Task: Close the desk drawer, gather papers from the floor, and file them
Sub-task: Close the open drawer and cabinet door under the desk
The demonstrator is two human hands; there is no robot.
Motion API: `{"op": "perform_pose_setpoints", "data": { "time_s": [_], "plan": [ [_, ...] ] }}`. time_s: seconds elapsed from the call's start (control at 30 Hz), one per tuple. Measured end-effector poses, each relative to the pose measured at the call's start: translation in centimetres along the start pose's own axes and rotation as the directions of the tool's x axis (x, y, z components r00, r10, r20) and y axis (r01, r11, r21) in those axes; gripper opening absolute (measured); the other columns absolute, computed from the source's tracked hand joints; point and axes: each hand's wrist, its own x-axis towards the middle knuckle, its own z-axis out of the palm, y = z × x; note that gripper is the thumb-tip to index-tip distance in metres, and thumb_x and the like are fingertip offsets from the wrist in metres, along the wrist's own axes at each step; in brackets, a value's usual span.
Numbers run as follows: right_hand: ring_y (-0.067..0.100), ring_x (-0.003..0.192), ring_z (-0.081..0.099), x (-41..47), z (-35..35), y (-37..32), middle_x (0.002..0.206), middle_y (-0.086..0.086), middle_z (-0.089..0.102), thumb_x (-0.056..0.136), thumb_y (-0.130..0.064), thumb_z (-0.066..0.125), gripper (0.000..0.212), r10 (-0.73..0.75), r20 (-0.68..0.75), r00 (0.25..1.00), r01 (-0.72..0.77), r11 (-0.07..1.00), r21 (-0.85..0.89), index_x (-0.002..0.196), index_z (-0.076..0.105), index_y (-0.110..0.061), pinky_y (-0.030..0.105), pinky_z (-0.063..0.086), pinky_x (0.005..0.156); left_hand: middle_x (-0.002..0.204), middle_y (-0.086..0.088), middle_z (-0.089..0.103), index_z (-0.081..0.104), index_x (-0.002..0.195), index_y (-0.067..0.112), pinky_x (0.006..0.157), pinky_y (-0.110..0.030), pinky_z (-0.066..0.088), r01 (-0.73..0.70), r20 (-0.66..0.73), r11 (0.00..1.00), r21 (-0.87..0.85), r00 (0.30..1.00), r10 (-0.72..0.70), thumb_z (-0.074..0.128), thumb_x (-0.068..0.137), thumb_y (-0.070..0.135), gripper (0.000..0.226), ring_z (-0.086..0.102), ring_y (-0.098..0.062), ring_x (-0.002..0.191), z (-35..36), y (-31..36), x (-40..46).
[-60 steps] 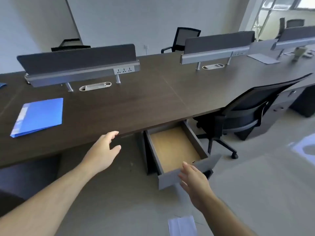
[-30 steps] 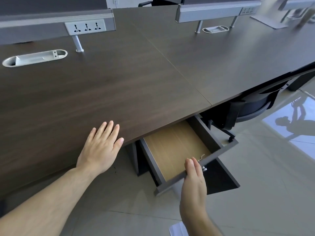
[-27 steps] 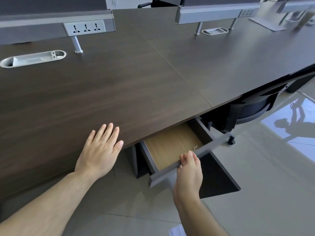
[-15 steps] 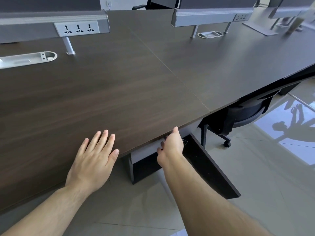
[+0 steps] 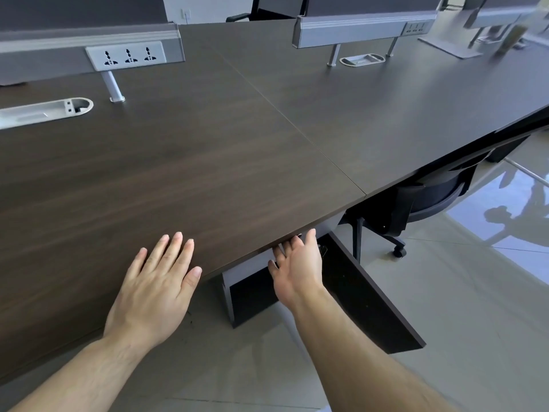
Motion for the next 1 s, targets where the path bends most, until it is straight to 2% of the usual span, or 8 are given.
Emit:
{"op": "perform_pose_setpoints", "data": {
  "time_s": [0.23,0.33,0.4,0.47,0.6,0.77,0.87,1.0],
  "plan": [
    [0.02,0.153,0.021,0.9,-0.3,-0.1,0.166,-0.004,0.027,0.099,-0.065,0.023,0.074,-0.005,0.015,1.0,0.006,0.999,-0.041,0.16,0.022,-0.024,0.047,0.01,0.126,0.16,0.002,0.019,0.02,0.151,0.018,0.119,-0.043,0.016,0.004,-0.006,1.0,0.009,1.0,-0.004,0.008,0.099,0.053,0.064,0.013,-0.014,0.149,0.0,0.1,0.0],
    [0.02,0.143,0.044,1.1,-1.8,-0.5,0.155,-0.002,0.048,0.101,-0.06,0.026,0.069,-0.038,0.002,0.999,0.037,0.959,-0.281,0.153,0.041,-0.018,0.046,0.022,0.124,0.16,0.001,0.02,0.023,0.15,0.016,0.119,-0.043,0.017,0.009,-0.001,1.0,0.007,1.0,-0.009,0.007,0.098,0.054,0.067,0.015,-0.014,0.148,-0.1,0.0,0.1],
    [0.018,0.122,0.061,1.1,-3.9,-1.4,0.135,0.001,0.065,0.104,-0.049,0.033,0.051,-0.173,-0.026,0.985,0.111,0.734,-0.67,0.131,0.062,-0.018,0.04,0.038,0.113,0.16,0.001,0.021,0.024,0.15,0.016,0.118,-0.043,0.017,0.013,0.003,1.0,0.005,1.0,-0.013,0.007,0.098,0.054,0.067,0.015,-0.014,0.148,-0.1,0.0,0.1],
    [0.017,0.117,0.062,2.0,-6.6,-2.9,0.132,0.002,0.067,0.104,-0.036,0.04,0.036,-0.35,0.025,0.936,0.133,0.288,-0.948,0.129,0.063,-0.022,0.035,0.046,0.102,0.16,0.0,0.022,0.025,0.151,0.016,0.118,-0.044,0.018,0.016,0.004,1.0,0.019,1.0,-0.016,0.008,0.098,0.053,0.066,0.016,-0.015,0.148,-0.1,0.0,0.1],
    [0.033,0.144,0.037,5.7,-11.6,-6.4,0.155,0.01,0.044,0.1,-0.035,0.045,0.056,-0.392,-0.009,0.92,-0.114,-0.246,-0.963,0.153,0.035,-0.018,0.051,0.035,0.115,0.16,0.001,0.022,0.025,0.151,0.018,0.118,-0.044,0.018,0.012,0.005,1.0,0.029,1.0,-0.012,0.01,0.099,0.053,0.065,0.016,-0.015,0.148,0.0,0.0,0.1],
    [0.039,0.132,0.046,9.7,-17.3,-7.2,0.145,0.018,0.047,0.101,-0.045,0.038,0.059,-0.383,-0.277,0.881,-0.366,-0.183,-0.912,0.147,0.036,-0.009,0.047,0.04,0.103,0.16,0.002,0.023,0.025,0.151,0.02,0.118,-0.042,0.017,0.015,-0.005,1.0,0.026,1.0,-0.015,0.009,0.099,0.052,0.064,0.016,-0.014,0.148,-0.1,0.1,0.1],
    [0.035,0.116,0.056,9.2,-18.1,-6.8,0.129,0.017,0.056,0.102,-0.027,0.042,0.042,-0.41,-0.192,0.892,-0.322,-0.276,-0.905,0.14,0.044,-0.009,0.037,0.04,0.079,0.16,0.001,0.024,0.027,0.151,0.02,0.118,-0.043,0.018,0.011,-0.002,0.999,0.034,1.0,-0.011,0.011,0.099,0.051,0.063,0.017,-0.014,0.148,-0.1,0.1,0.1],
    [0.035,0.111,0.062,7.8,-17.0,-5.7,0.123,0.016,0.062,0.097,-0.007,0.045,0.042,-0.424,-0.137,0.895,-0.317,-0.392,-0.863,0.139,0.047,-0.009,0.037,0.047,0.077,0.16,0.002,0.023,0.026,0.151,0.02,0.118,-0.042,0.017,0.014,-0.004,0.999,0.04,1.0,-0.014,0.007,0.098,0.053,0.065,0.016,-0.013,0.148,0.0,0.1,0.1]
  ]
}}
